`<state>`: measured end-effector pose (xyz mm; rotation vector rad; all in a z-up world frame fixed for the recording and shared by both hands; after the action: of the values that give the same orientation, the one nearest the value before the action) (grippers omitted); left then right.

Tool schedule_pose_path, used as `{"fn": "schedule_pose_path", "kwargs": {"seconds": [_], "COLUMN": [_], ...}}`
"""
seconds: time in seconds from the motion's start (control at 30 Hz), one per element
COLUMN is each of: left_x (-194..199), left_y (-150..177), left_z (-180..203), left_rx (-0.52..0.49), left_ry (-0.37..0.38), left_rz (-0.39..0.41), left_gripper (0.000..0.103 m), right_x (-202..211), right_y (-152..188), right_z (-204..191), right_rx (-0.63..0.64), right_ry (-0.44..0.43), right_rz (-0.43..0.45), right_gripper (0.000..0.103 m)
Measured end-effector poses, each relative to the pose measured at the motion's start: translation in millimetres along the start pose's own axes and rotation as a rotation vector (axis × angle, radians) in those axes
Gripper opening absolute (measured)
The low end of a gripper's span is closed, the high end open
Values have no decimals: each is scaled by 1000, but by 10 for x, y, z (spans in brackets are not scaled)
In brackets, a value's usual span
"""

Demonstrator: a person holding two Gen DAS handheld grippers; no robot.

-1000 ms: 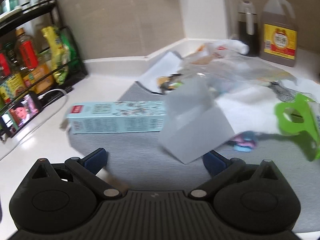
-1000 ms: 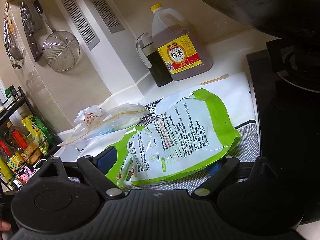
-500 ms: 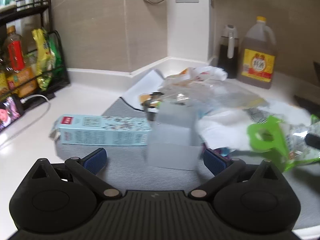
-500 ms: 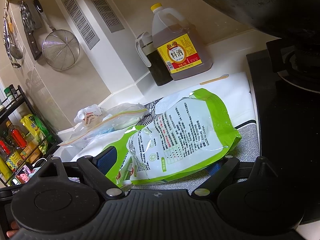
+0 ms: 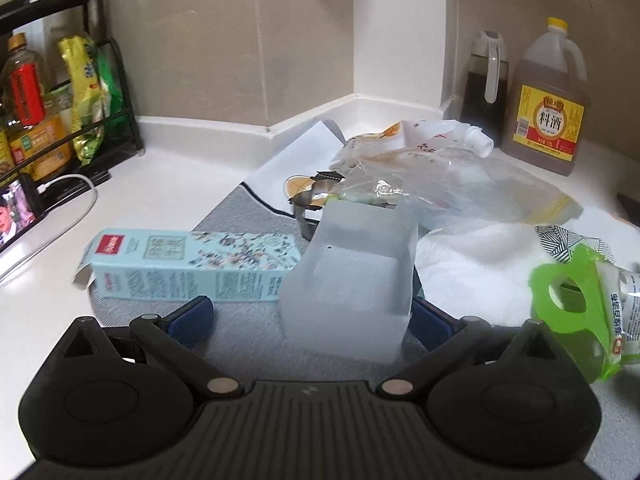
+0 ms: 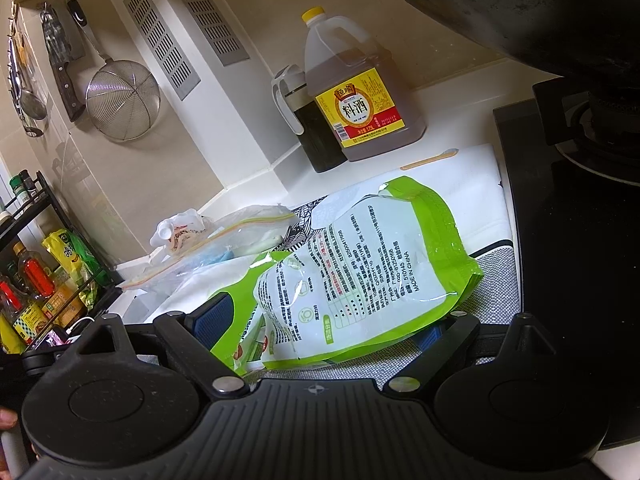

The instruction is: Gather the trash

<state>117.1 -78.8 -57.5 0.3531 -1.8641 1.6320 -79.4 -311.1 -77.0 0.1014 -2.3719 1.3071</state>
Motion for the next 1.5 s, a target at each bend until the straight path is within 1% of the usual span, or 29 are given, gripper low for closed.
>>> {"fn": "schedule_pose_path", "kwargs": {"seconds": [0.17,0.2,0.23,0.27,0.3,0.33,0.37,0.4,0.43,0.47,0.5,0.53,0.57,0.67,0.83,0.93,1.03,1.1,1.2,1.3,1.5], "left_x": [-143,-155,-158,-159,-158,-140,-111,-72,-33,1,44,100,143,308,693,913,1102,1217,1409,1605,2009], "left_y": [-37,-36,-34,-32,-30,-26,-24,-25,-26,-20,-15,-9,-2,21,67,133,247,347,509,663,927], "left_z": [105,113,122,122,118,102,81,67,56,42,27,13,-1,-64,-205,-280,-360,-425,-508,-562,-700], "left_rx": [-26,-24,-20,-18,-12,4,20,27,28,29,34,36,38,50,55,55,60,72,84,84,87], "left_ry": [37,41,44,47,51,59,65,72,79,86,93,99,102,113,125,123,108,117,132,112,93], "left_rz": [-23,-21,-17,-19,-26,-27,-17,-6,0,4,10,18,26,47,116,147,158,156,158,159,203], "left_gripper": [103,101,98,84,71,70,67,67,67,67,67,67,67,67,67,67,67,67,67,67,67], "right_x": [-4,-5,-4,-1,5,11,19,21,22,16,15,22,29,105,346,540,734,841,963,1068,1347], "right_y": [2,2,1,1,2,4,7,12,21,25,24,26,29,30,66,76,70,58,36,51,99], "right_z": [-8,-10,-10,-7,-4,3,21,48,86,116,120,99,64,-24,-177,-309,-438,-500,-562,-633,-783], "right_rx": [6,7,7,4,-1,-9,-20,-39,-61,-79,-80,-66,-42,13,75,155,242,281,306,338,371], "right_ry": [4,5,5,6,13,22,31,42,52,47,31,12,-3,-9,23,45,62,68,70,64,22], "right_rz": [-5,-6,-6,-3,2,9,15,17,17,15,16,21,26,71,125,179,245,275,292,296,309], "right_gripper": [92,92,92,91,88,86,79,64,54,35,28,23,13,11,7,7,7,7,7,7,7]}}
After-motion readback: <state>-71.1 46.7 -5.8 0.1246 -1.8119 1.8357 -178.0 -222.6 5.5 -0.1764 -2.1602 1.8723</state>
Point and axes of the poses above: each gripper's, at about its wrist camera, not at the fingertips, and x roughly against the way its jaws point, z to its right, y to its underside, the point moved 3 cm from there along -x, roughly the way its jaws point, and after that the axes turned 3 degrees about x, right-handed, at the moved point
